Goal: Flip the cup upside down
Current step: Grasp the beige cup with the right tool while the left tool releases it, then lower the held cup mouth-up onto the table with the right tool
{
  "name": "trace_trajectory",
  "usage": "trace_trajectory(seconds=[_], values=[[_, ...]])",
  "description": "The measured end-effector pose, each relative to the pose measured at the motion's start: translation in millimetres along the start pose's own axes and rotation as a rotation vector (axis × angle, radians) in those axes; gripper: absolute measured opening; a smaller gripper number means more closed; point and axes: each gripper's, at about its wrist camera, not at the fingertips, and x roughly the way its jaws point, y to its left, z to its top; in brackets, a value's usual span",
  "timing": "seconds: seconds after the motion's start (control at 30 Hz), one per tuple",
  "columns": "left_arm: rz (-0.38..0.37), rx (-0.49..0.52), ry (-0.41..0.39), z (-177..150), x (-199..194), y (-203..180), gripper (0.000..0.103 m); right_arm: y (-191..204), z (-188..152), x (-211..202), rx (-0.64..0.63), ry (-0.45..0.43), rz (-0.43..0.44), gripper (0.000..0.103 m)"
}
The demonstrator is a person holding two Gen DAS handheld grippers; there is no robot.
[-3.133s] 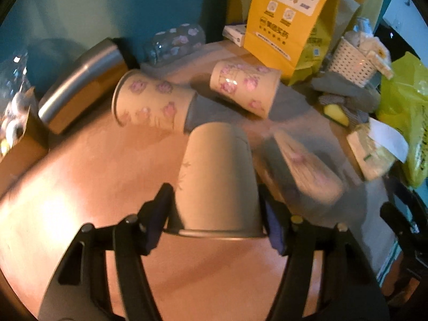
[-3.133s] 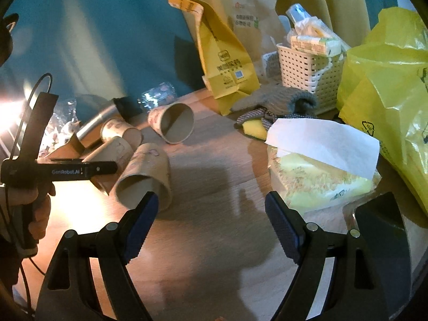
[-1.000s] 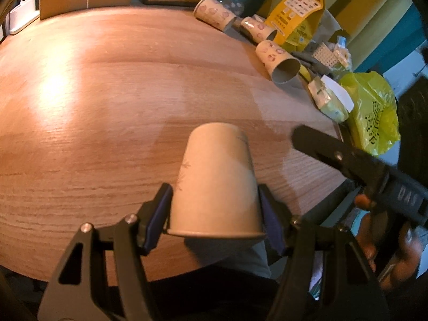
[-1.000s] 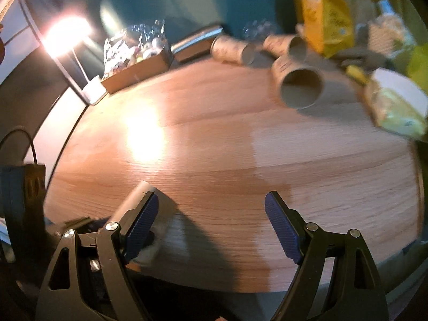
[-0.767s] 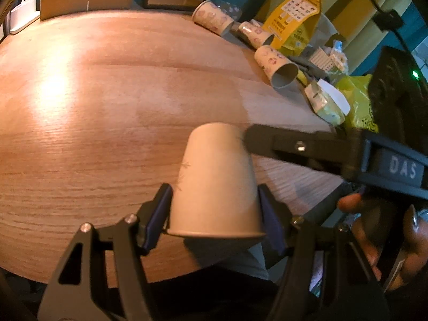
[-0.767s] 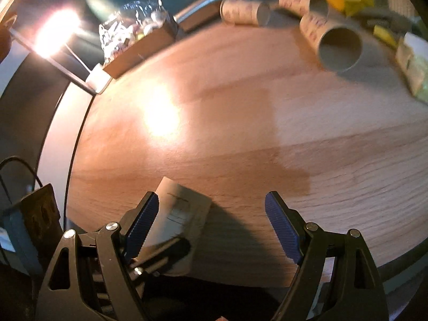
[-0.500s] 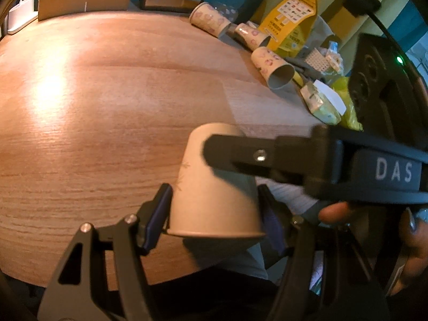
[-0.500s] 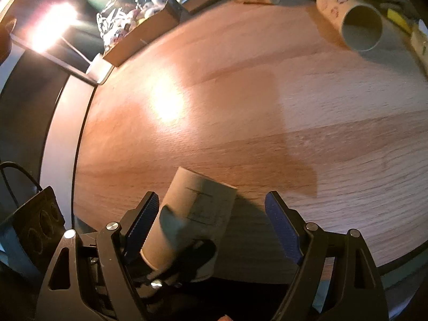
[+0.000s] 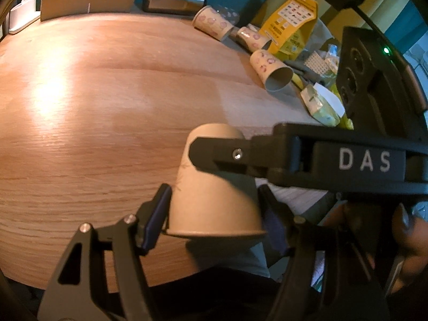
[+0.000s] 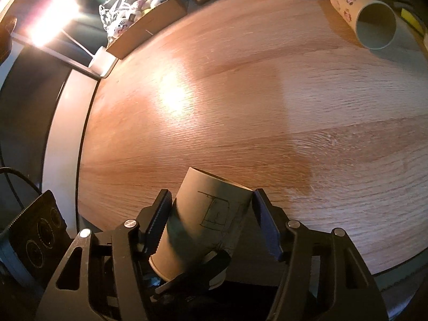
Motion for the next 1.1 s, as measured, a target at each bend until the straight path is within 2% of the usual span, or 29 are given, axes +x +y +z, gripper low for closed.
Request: trace_trajectory(seconds=[0.13, 0.2, 0.43, 0.63, 0.77, 1.1], values=[[-0.003, 0.011, 0.000, -1.8, -4.4, 4.5, 0.069, 5.2, 2.3, 3.1, -0.016, -0.004, -0.019, 0.064], [-0.001, 0.013, -0.004, -3.5, -7.5, 8.7, 0.075, 8.6, 2.5, 3.6, -0.023, -0.012, -0.028, 0.064], [-0.008, -0.002, -0.033, -9.0, -22.5, 24.7, 0.081, 18.2, 0.9, 4.6, -0.039, -0.031, -0.041, 0.064], [-0.021, -0.015, -0.053, -17.9, -32.8, 40.6, 0.081, 25.6, -2.9, 1.5, -0.057, -0.080, -0.005, 0.064], [0.003, -0.018, -0.069, -22.5, -41.5, 47.5, 0.081, 32.3, -7.4, -3.6, -0.109, -0.157, -0.005, 0.064], [0.012, -0.029, -0.079, -38.7, -48.2, 52.9, 0.081, 43.8, -37.7, -29.5, -0.288, -0.454, -0.147, 0.062]])
